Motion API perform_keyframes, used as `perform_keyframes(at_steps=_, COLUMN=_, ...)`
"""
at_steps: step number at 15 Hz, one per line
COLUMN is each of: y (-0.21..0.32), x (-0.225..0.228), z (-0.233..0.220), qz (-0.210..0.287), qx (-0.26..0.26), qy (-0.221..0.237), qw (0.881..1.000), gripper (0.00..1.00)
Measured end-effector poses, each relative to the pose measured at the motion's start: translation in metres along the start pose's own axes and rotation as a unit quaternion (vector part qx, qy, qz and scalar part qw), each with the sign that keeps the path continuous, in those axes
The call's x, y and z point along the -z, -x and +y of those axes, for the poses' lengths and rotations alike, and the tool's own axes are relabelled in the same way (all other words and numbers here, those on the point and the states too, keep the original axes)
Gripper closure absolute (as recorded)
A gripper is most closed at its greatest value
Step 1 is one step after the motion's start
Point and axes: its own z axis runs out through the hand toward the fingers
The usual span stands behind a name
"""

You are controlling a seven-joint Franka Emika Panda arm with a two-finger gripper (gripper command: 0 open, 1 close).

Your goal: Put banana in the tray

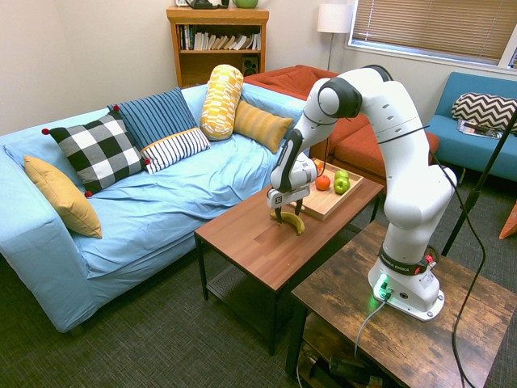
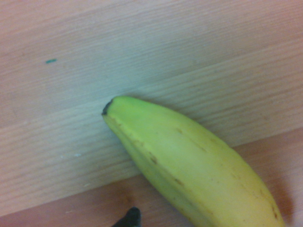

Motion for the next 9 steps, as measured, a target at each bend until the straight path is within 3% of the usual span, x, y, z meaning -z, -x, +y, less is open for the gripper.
perform_keyframes(at_steps=9, y=-0.0093, x=-0.0054, z=0.0099, qz=-0.011, qx=-0.008, qy=-0.01, qw=1.0, gripper=1.0)
